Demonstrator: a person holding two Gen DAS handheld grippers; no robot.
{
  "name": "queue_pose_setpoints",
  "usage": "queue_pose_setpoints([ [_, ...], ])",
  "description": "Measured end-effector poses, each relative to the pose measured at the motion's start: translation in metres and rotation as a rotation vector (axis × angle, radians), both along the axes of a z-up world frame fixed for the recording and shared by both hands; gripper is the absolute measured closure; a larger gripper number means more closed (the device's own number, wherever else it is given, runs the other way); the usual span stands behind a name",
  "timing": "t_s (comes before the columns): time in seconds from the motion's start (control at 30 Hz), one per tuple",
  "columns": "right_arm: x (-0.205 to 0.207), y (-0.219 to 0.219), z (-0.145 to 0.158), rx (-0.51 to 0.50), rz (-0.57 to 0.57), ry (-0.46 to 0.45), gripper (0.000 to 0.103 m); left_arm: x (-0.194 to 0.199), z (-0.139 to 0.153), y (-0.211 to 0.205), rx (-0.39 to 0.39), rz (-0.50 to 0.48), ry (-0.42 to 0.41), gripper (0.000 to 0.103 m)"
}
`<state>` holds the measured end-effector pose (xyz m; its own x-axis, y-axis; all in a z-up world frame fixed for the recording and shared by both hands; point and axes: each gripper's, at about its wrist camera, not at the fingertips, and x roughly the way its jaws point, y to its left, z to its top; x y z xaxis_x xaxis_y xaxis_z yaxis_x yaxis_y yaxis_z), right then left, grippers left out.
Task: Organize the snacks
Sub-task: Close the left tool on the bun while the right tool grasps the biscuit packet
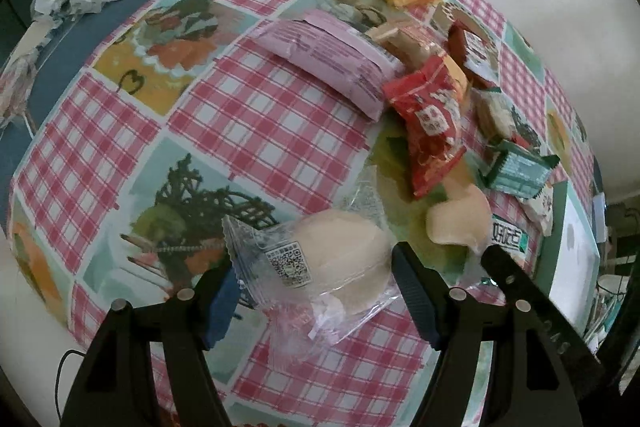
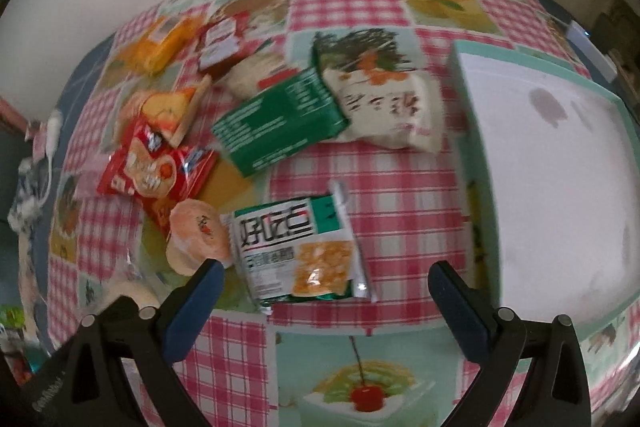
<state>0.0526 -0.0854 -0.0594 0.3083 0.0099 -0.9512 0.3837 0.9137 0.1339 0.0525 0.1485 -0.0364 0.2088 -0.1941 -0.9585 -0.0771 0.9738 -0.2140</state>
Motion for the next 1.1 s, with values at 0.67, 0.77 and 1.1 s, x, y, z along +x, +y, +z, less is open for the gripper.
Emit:
queue_pose_setpoints([
  [0.67,0.023,0.038,-0.016,-0.081,0.078,0.041,0.034,0.014,-0.017,-0.036,0.033,-0.063,0.025,0.021],
  [0.77,0.024,0.039,-0.018,-0.091,0.078,0.047,0.034,0.017,-0.021,-0.045,0.045,-0.065,0.033,0.02],
  [1.1,0.008,0.024,-0.023,-0.079,0.076,0.06,0.035,0.026,-0.028,-0.07,0.095,-0.047,0.021,0.02],
])
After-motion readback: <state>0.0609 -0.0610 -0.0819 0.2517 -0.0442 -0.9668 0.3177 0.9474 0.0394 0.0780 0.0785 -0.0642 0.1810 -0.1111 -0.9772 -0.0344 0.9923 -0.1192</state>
